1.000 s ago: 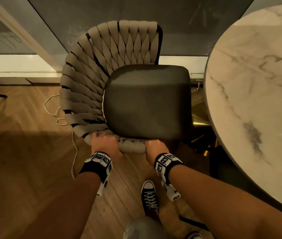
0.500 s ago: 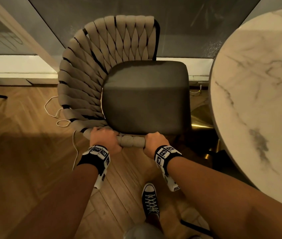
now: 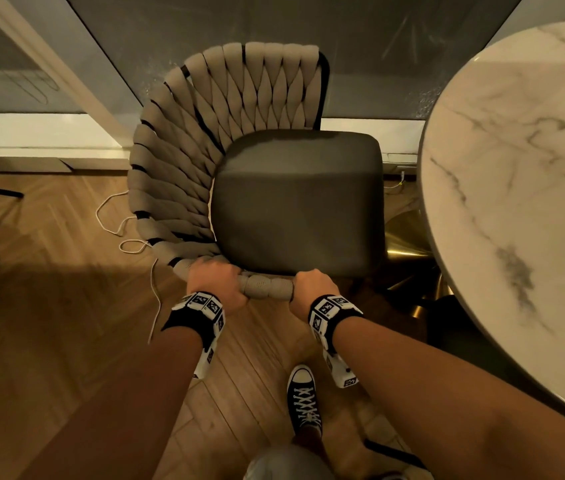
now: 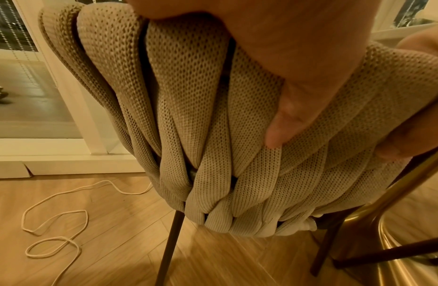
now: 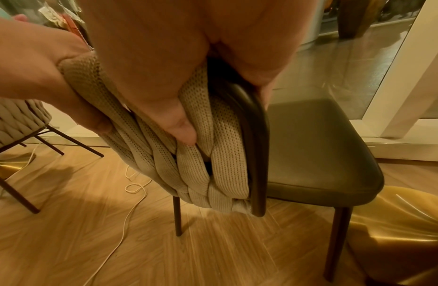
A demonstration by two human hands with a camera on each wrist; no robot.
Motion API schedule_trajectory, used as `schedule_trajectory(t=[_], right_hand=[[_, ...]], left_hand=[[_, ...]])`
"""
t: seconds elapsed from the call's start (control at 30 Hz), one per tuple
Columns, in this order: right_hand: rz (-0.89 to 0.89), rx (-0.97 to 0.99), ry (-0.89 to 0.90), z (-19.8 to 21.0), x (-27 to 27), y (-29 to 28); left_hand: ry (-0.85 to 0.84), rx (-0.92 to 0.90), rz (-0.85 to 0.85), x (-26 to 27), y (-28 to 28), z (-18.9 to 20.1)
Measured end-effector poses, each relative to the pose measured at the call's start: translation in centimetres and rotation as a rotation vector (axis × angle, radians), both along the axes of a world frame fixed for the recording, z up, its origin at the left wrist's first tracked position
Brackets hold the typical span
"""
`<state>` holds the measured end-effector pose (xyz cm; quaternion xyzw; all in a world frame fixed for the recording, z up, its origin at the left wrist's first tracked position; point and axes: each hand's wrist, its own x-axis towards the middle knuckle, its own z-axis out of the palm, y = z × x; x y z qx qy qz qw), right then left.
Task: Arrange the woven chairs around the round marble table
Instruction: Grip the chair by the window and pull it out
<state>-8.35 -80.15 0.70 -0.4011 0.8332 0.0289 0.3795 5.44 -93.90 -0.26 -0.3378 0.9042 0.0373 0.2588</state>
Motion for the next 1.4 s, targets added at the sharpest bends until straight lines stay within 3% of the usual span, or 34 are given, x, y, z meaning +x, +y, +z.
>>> schedule_trajectory(t=[0.53,0.8,1.4], right_hand=[[-0.050,0.013,-0.007,-0.2,1.3,2.0],[0.018,0.045,0.007,-0.9,1.6,1.1],[0.068,0.006,0.021,-0.6,2.2,2.5]], left_hand=[[-0.040,0.046,0.026,1.3,2.0,-0.3],[-0.044,0.018,-0.032,1.7,1.0,-0.3],[-0.118,0.071,0.027,2.3,2.4,-0.3]])
